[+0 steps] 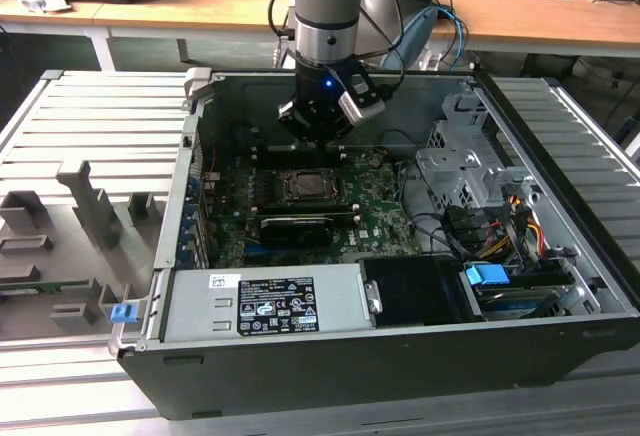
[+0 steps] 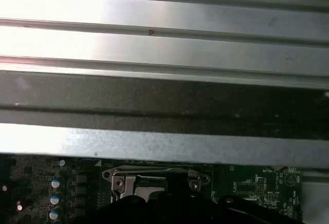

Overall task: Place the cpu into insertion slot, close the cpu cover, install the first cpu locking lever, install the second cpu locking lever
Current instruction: 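Install the second cpu locking lever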

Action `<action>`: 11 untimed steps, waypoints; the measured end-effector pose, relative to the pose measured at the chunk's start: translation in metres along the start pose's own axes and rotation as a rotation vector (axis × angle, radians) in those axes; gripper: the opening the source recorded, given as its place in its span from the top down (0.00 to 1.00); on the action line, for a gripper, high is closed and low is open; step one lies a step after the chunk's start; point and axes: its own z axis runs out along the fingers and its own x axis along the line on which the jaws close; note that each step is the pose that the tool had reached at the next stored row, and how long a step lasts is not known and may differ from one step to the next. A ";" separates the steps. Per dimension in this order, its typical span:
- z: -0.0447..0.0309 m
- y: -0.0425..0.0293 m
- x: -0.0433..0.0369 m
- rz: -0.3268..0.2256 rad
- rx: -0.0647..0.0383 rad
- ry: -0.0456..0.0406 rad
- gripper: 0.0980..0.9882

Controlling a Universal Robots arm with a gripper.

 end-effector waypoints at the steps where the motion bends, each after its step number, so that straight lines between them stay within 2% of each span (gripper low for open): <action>1: -0.0002 -0.0012 0.0001 0.000 0.000 0.0002 0.99; 11: -0.0003 -0.0060 0.0004 0.000 0.000 0.0002 0.99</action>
